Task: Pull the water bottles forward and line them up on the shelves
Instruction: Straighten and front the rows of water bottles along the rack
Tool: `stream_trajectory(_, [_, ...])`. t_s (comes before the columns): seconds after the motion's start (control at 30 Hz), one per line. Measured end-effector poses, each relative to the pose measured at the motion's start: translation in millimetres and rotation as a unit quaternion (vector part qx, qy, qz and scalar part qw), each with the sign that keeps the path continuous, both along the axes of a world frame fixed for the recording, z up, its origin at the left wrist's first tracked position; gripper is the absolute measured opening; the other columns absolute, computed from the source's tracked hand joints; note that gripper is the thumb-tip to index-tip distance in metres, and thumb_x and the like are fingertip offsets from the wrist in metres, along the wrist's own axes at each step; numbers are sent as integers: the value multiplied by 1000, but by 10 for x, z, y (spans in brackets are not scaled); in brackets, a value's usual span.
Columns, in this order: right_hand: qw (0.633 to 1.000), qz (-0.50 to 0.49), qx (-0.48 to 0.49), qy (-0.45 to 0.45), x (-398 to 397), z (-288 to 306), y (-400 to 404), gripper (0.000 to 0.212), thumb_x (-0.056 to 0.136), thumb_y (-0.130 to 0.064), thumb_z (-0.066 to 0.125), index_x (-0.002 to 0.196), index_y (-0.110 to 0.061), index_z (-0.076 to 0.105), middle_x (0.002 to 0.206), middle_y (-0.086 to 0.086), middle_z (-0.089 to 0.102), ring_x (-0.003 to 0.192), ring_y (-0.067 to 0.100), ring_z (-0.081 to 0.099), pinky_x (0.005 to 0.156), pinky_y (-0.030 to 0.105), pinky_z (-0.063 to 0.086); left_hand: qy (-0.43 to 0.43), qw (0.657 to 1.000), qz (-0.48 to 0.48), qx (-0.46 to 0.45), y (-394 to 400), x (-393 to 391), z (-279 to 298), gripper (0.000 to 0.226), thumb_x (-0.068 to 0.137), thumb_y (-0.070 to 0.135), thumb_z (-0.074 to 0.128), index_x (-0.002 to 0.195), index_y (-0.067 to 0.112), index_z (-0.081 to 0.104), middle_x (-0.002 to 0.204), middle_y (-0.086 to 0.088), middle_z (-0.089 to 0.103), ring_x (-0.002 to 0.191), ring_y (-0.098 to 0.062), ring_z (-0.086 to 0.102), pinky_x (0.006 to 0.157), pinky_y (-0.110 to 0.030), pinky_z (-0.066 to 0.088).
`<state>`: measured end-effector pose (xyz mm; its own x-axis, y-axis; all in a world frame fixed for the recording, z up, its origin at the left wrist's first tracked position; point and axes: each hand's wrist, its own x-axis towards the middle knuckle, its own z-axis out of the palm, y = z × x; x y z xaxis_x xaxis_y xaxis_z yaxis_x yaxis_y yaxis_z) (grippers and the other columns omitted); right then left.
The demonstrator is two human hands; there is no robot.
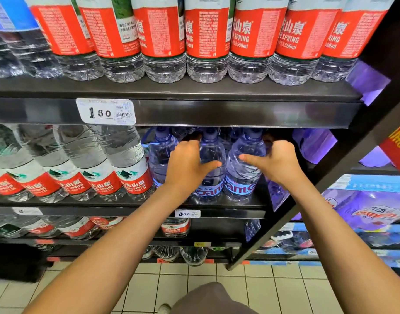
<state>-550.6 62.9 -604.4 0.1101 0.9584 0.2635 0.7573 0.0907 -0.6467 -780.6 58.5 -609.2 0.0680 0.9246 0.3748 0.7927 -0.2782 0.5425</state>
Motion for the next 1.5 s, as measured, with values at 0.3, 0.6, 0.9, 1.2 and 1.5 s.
stream_trajectory(0.3, [1000, 12, -5, 7, 13, 33, -2, 45, 67, -41, 89, 92, -6, 75, 86, 9, 76, 81, 22, 71, 77, 42, 57, 3, 999, -16, 48, -93, -50, -62, 66, 72, 40, 85, 122, 10, 52, 107, -8, 57, 97, -27, 56, 75, -37, 48])
stream_trajectory(0.6, [999, 8, -3, 47, -17, 42, -87, 38, 64, -38, 92, 46, -22, 62, 38, -17, 51, 38, -5, 45, 41, 10, 35, -79, 997, 7, 7, -121, -16, -109, 62, 72, 33, 87, 108, 7, 43, 105, -5, 42, 82, -3, 29, 71, -21, 41])
stream_trajectory(0.9, [997, 14, 29, 74, -2, -23, -67, 55, 61, -34, 94, 38, -29, 44, 37, -29, 47, 38, -12, 46, 40, 4, 32, -132, 987, 2, -87, -22, -15, -156, 67, 64, 38, 91, 106, 7, 49, 100, -9, 67, 91, -24, 65, 75, -43, 55])
stream_trajectory(1.2, [997, 47, -36, 50, 53, 36, -12, 43, 66, -33, 91, 99, -9, 77, 93, 6, 76, 88, 15, 71, 84, 37, 57, -151, 984, 28, -93, 0, 2, -182, 67, 59, 39, 93, 96, 11, 44, 94, -4, 65, 82, -17, 63, 60, -22, 49])
stream_trajectory(1.5, [997, -18, 9, 71, -26, -55, -75, 46, 58, -48, 92, 79, -12, 73, 78, -1, 73, 73, 5, 68, 63, 23, 54, -255, 957, -9, -136, 17, -16, -282, 56, 66, 33, 91, 100, 18, 50, 101, 8, 70, 88, 1, 66, 76, -15, 54])
